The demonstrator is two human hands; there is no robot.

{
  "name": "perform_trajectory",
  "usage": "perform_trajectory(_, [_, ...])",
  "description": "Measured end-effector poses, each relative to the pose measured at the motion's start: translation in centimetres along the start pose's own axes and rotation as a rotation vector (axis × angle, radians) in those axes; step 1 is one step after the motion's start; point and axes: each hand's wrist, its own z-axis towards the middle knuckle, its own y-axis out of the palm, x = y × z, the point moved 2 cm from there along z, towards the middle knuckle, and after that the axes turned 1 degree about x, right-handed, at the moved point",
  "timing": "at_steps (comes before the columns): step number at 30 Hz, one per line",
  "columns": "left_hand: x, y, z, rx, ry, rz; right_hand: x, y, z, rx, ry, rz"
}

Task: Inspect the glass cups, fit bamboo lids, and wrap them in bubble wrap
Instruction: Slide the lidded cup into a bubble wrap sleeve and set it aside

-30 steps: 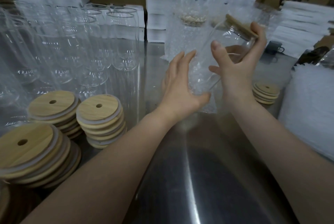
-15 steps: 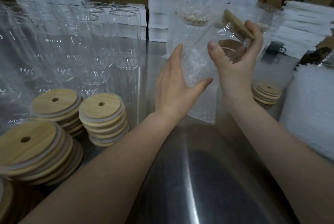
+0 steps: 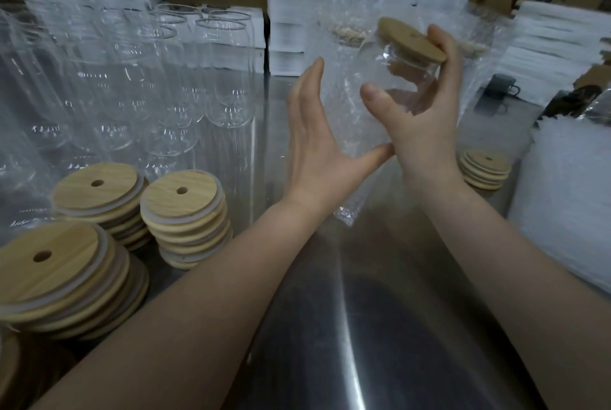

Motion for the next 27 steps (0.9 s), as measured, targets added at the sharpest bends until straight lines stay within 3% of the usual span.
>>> perform_trajectory(4, [0.0, 0.2, -0.1, -0.121, -0.028, 0.133, -0.4, -0.8, 0.6, 0.12, -0.059, 0.026])
perform_trajectory(8, [-0.7, 0.5, -0.1, -0.148, -0.122, 0.087, -0.8, -1.1, 0.9, 0.164, -0.08, 0.057])
perform_trajectory(13, [-0.7, 0.2, -0.1, -0.079, -0.119, 0.019, -1.2, -0.9, 0.7, 0.119, -0.097, -0.006])
perform_trajectory(27, [0.8, 0.1, 0.9, -0.09, -0.259, -0.286, -0.9, 0.0, 0.0, -0.027, -0.017, -0.098])
